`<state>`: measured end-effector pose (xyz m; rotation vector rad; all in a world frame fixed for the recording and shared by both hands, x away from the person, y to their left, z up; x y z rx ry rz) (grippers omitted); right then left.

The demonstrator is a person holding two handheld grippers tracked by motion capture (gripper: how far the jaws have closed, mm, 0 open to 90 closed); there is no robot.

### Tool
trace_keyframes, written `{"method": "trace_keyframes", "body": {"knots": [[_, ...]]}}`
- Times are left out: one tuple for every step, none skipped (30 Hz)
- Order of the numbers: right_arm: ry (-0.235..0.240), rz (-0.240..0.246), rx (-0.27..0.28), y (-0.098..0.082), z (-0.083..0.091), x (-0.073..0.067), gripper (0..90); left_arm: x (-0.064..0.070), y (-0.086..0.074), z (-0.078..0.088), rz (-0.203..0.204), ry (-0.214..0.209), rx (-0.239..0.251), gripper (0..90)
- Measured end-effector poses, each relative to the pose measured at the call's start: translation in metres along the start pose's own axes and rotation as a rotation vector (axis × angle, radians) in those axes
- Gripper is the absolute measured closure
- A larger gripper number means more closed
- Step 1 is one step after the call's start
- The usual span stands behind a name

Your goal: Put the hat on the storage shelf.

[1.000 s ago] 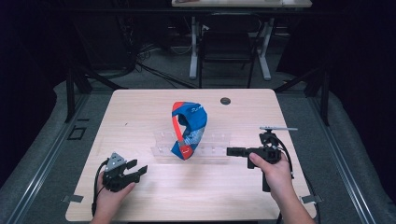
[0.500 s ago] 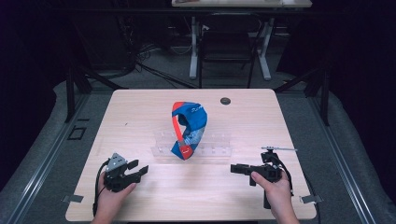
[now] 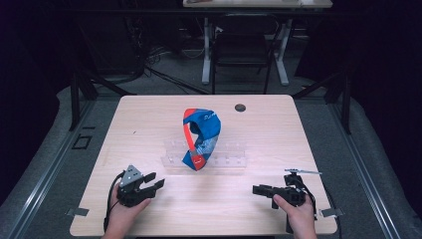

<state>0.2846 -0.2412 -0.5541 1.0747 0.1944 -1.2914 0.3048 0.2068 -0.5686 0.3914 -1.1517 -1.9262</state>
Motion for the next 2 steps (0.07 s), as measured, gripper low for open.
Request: {"method": "trace_keyframes", "body": {"knots": [[0.009,-0.013,0.012,-0.0018,0.0006,0.0033,51.6,0.0016,0.0008,-0.0015,0.002,-0.008,0.001,54.2],[0.014,-0.023,0.021,-0.0026,0.0008,0.0047,50.9,0.0053,0.0030,-0.0049,0.003,-0.018,0.002,53.9]]}}
Point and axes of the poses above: each handheld gripper's, and its own axes: z roughly backward along the jaws, y roughly out of its top, x roughly to its right, the point moved 2 cm from there along -z, roughly forward along the jaws, and after that the axes turned 1 degree about z, right-handed, at the moved point
